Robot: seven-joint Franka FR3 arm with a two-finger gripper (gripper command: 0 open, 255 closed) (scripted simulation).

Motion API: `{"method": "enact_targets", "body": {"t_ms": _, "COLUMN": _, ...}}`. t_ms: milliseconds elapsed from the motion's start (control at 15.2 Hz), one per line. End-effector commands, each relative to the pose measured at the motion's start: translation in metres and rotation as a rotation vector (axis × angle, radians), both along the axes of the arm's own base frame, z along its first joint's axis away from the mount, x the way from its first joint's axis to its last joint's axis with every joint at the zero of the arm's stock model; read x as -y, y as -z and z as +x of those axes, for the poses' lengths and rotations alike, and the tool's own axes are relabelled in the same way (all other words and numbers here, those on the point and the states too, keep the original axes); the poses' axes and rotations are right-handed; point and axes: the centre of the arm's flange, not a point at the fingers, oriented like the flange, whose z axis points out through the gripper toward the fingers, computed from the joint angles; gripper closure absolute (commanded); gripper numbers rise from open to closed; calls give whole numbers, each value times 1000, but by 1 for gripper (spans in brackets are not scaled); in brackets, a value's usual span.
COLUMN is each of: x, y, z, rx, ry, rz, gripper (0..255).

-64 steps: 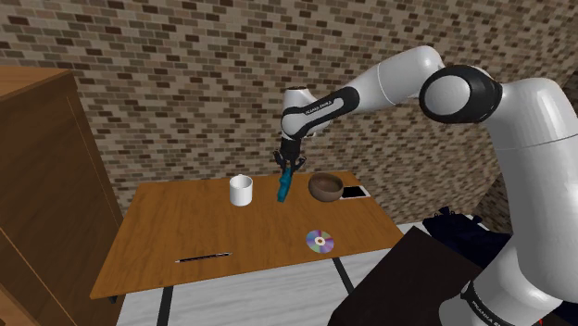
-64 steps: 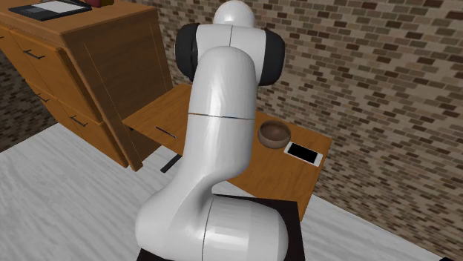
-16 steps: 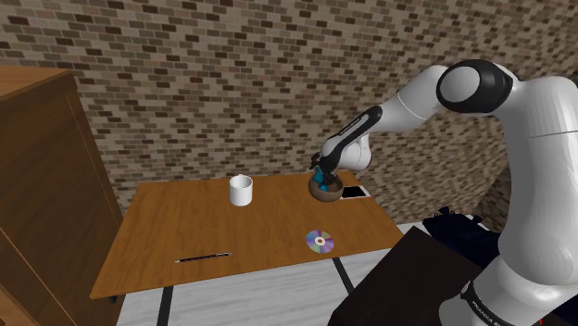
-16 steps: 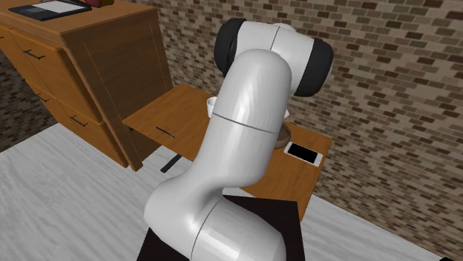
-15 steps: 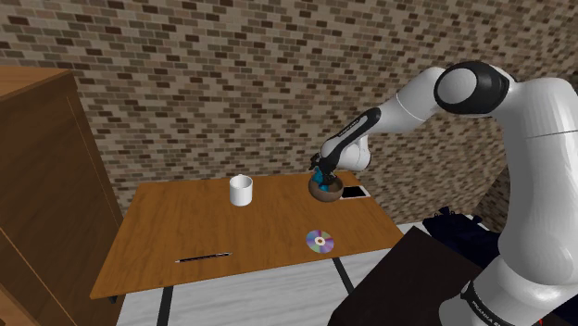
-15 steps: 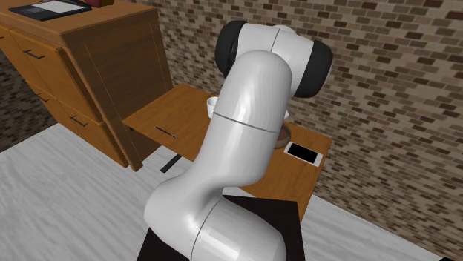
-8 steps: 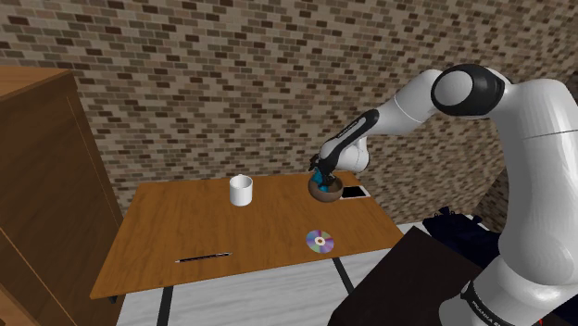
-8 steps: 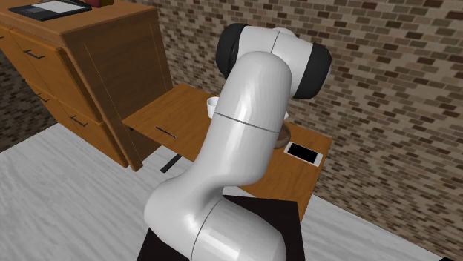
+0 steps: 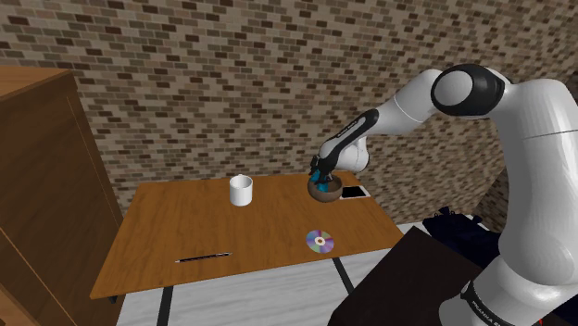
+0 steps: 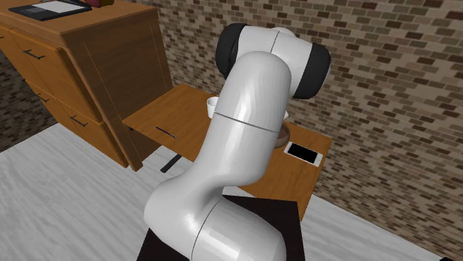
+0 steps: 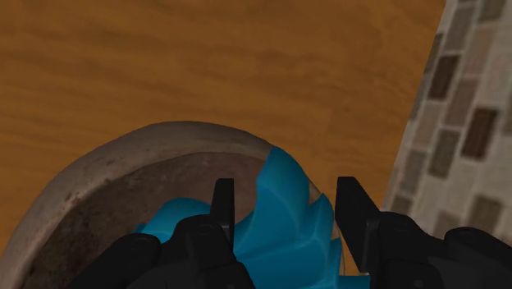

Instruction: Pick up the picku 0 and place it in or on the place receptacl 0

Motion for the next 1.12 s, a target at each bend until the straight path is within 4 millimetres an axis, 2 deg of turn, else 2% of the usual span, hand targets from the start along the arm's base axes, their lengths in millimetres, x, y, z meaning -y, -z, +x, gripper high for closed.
{"method": "enact_targets", "body": {"t_ms": 0, "x": 0, "y": 2, "z": -1, "rx": -4, "ry": 1, "rz": 1, "gripper": 255}}
{"method": "enact_targets", "body": {"t_ms": 132, "x": 1, "y": 2, "z": -2, "rx": -5, "ry": 1, "rz": 2, "gripper": 255}}
{"method": "enact_targets", "body": {"t_ms": 1056, "x": 1, "y": -72, "z": -2, "rx": -5, "ry": 1, "rz": 2, "gripper": 255}}
